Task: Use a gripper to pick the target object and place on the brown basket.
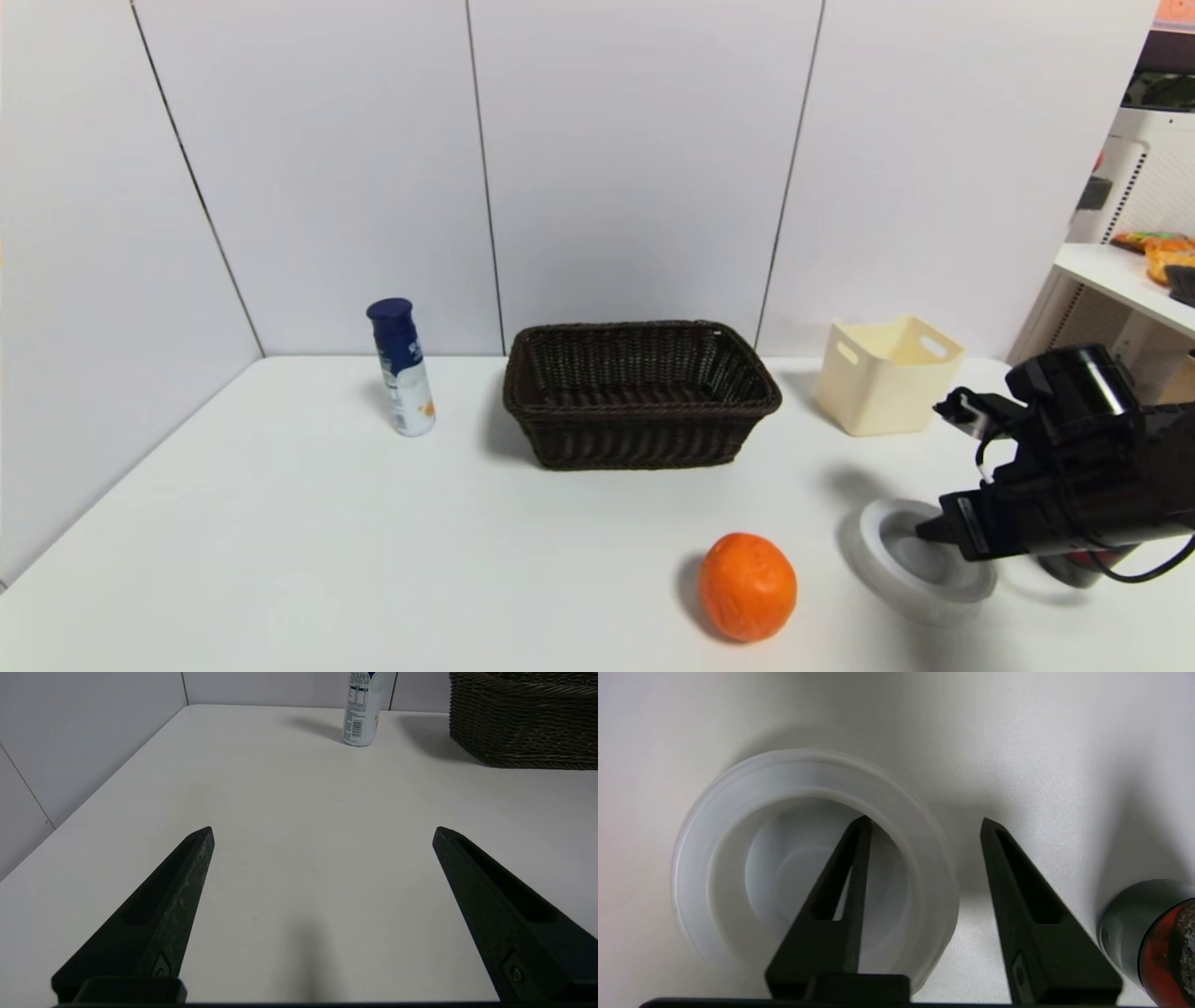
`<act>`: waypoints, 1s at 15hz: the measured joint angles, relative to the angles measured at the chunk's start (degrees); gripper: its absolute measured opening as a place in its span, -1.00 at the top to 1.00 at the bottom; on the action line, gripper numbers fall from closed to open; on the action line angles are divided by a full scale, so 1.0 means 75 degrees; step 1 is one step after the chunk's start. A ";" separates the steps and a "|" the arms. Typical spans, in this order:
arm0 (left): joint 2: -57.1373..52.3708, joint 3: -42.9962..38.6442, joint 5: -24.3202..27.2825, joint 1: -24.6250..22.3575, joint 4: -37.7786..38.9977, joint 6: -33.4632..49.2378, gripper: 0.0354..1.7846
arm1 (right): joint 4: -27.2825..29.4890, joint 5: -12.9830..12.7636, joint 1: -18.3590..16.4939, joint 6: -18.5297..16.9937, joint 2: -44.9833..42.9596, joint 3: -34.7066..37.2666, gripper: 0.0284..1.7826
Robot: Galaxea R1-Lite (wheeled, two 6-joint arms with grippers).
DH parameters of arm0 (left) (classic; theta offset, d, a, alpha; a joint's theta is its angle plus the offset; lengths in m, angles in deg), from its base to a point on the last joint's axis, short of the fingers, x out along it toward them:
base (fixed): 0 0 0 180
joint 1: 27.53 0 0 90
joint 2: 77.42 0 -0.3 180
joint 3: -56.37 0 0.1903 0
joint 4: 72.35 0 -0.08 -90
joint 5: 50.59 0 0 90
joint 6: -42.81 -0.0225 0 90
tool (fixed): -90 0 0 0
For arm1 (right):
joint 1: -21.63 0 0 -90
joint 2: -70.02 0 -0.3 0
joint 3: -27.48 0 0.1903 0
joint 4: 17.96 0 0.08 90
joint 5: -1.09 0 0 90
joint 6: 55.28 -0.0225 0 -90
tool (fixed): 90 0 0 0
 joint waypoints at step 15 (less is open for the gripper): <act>0.0000 0.0000 0.0000 0.0000 0.0003 0.0003 -0.89 | -0.1391 0.1827 0.0899 -0.0044 -0.1676 -0.1266 0.94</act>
